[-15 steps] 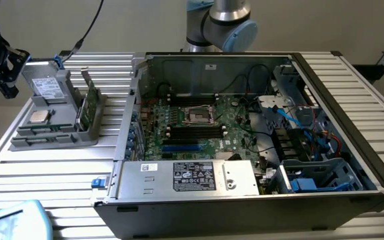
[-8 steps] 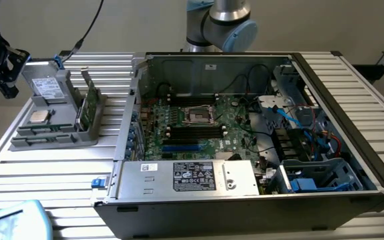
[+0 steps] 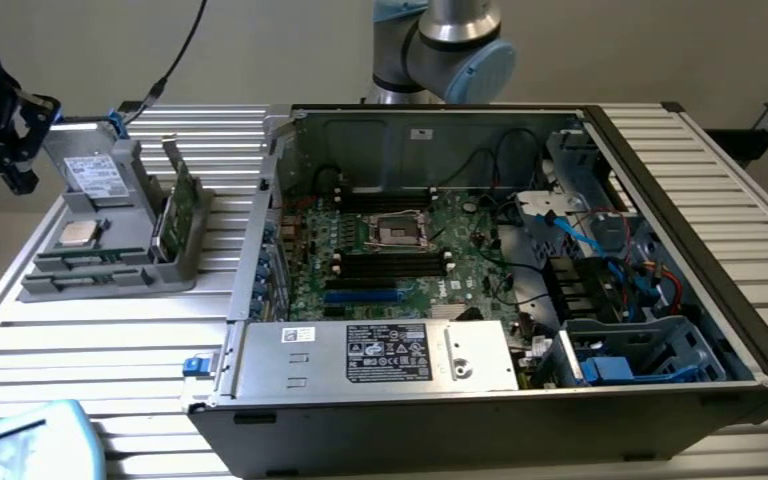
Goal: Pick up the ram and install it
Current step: 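Pick up the ram and move it above insertion slot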
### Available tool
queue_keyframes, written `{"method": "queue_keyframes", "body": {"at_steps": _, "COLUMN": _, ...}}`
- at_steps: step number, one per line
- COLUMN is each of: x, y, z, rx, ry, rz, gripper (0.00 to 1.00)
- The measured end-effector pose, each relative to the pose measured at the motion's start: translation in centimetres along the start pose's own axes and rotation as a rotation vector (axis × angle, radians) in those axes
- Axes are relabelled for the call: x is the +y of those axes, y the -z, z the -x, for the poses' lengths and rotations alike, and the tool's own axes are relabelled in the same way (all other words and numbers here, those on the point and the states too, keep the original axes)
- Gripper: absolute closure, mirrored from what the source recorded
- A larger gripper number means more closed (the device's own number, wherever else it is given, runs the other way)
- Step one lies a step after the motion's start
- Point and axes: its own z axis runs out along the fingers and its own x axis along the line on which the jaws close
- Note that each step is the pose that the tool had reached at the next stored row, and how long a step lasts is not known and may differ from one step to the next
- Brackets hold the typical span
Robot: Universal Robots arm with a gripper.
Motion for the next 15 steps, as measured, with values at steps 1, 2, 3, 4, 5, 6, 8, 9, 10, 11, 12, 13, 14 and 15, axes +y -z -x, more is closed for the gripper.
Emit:
{"method": "queue_keyframes", "body": {"at_steps": 1, "x": 0.0, "y": 0.0, "z": 0.0, "rx": -0.0005, "ry": 0.013, "rz": 0.0052, "gripper": 0.89}}
{"method": "queue_keyframes", "body": {"at_steps": 2, "x": 0.0, "y": 0.0, "z": 0.0, "rx": -0.0011, "ry": 0.024, "rz": 0.0107, "gripper": 0.89}}
{"method": "queue_keyframes", "body": {"at_steps": 3, "x": 0.0, "y": 0.0, "z": 0.0, "rx": -0.0017, "ry": 0.036, "rz": 0.0161, "gripper": 0.89}}
{"method": "queue_keyframes", "body": {"at_steps": 4, "x": 0.0, "y": 0.01, "z": 0.0, "rx": -0.0018, "ry": 0.053, "rz": 0.0206, "gripper": 0.89}}
{"method": "queue_keyframes", "body": {"at_steps": 5, "x": 0.01, "y": 0.01, "z": 0.0, "rx": -0.0016, "ry": 0.07, "rz": 0.0229, "gripper": 0.89}}
{"method": "queue_keyframes", "body": {"at_steps": 6, "x": 0.01, "y": 0.0, "z": 0.0, "rx": -0.0012, "ry": 0.088, "rz": 0.0232, "gripper": 0.89}}
{"method": "queue_keyframes", "body": {"at_steps": 8, "x": 0.0, "y": -0.01, "z": 0.0, "rx": 0.0001, "ry": 0.124, "rz": 0.0223, "gripper": 0.89}}
{"method": "queue_keyframes", "body": {"at_steps": 9, "x": 0.0, "y": -0.01, "z": 0.0, "rx": 0.0008, "ry": 0.143, "rz": 0.0215, "gripper": 0.89}}
{"method": "queue_keyframes", "body": {"at_steps": 10, "x": -0.01, "y": -0.01, "z": 0.0, "rx": 0.0016, "ry": 0.161, "rz": 0.0206, "gripper": 0.89}}
{"method": "queue_keyframes", "body": {"at_steps": 11, "x": -0.01, "y": 0.0, "z": 0.01, "rx": 0.0026, "ry": 0.179, "rz": 0.0197, "gripper": 0.89}}
{"method": "queue_keyframes", "body": {"at_steps": 12, "x": -0.01, "y": 0.0, "z": 0.01, "rx": 0.0034, "ry": 0.198, "rz": 0.0187, "gripper": 0.89}}
{"method": "queue_keyframes", "body": {"at_steps": 13, "x": 0.0, "y": 0.0, "z": 0.0, "rx": 0.0041, "ry": 0.215, "rz": 0.0179, "gripper": 0.89}}
{"method": "queue_keyframes", "body": {"at_steps": 14, "x": 0.0, "y": -0.01, "z": 0.0, "rx": 0.0048, "ry": 0.233, "rz": 0.017, "gripper": 0.89}}
{"method": "queue_keyframes", "body": {"at_steps": 15, "x": 0.0, "y": 0.0, "z": 0.0, "rx": 0.0056, "ry": 0.251, "rz": 0.016, "gripper": 0.89}}
